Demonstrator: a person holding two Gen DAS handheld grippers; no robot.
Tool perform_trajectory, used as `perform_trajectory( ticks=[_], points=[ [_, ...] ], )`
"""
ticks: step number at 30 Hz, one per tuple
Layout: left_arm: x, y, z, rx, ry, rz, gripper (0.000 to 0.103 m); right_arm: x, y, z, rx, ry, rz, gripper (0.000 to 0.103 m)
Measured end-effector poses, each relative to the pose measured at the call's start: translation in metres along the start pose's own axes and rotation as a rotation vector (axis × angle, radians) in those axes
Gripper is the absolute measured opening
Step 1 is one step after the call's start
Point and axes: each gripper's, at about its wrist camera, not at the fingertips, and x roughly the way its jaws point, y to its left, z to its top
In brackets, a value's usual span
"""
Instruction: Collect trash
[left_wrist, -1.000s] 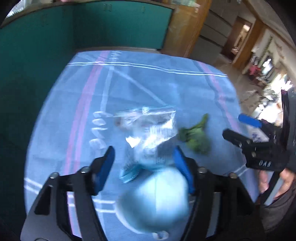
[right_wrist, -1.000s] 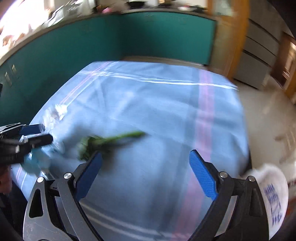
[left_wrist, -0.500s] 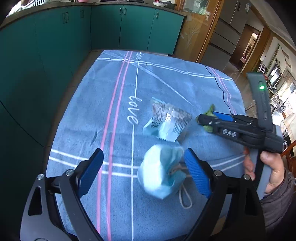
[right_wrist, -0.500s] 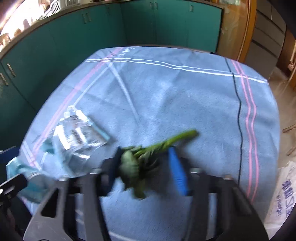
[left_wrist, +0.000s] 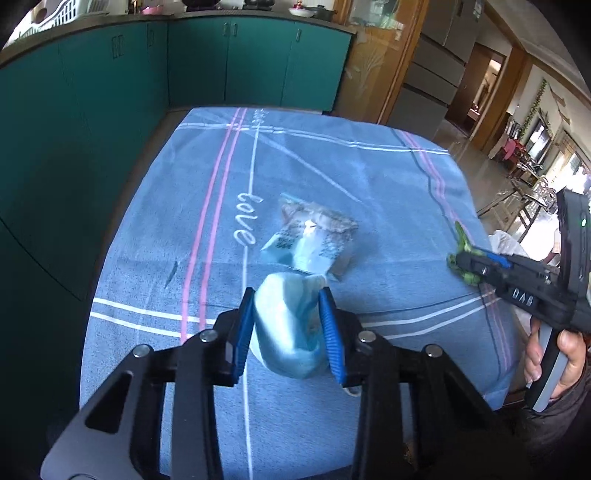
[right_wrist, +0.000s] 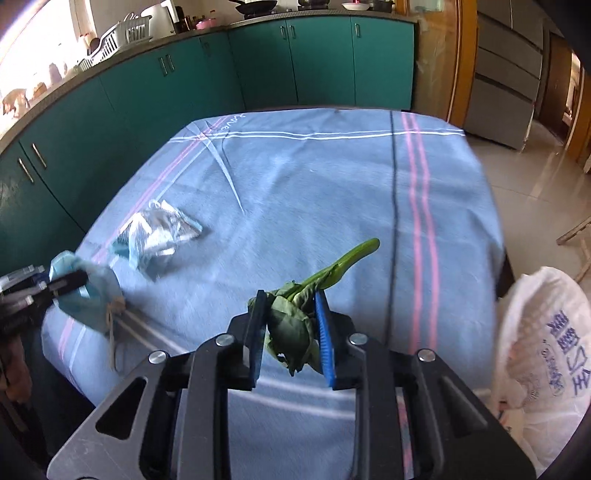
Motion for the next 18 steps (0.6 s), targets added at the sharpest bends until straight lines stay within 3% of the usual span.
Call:
perform_trajectory(
  ticks=[9, 11, 12, 15, 18],
  points=[
    [-0.010, -0.031, -0.003, 0.064, -0.010, -0.081, 0.036, -0.007, -0.009, -0.030, -0.045, 0.032, -0.080, 0.026],
    [-0.008, -0.039, -0.005, 0.085, -0.003, -0.066, 0.042, -0.008, -0.011, -0.032, -0.040, 0.028, -0.089, 0.031],
    [-0.008, -0.041, -0.005, 0.092, -0.004, -0.060, 0.046, -0.009, -0.012, -0.032, -0.035, 0.026, -0.090, 0.038],
    [-0.012, -0.045, -0.007, 0.110, -0.019, -0.046, 0.068, -0.012, -0.016, -0.031, -0.006, 0.005, -0.115, 0.075],
    [-0.013, -0.044, -0.007, 0.107, -0.034, -0.036, 0.083, -0.015, -0.016, -0.026, 0.010, -0.020, -0.109, 0.080]
  ],
)
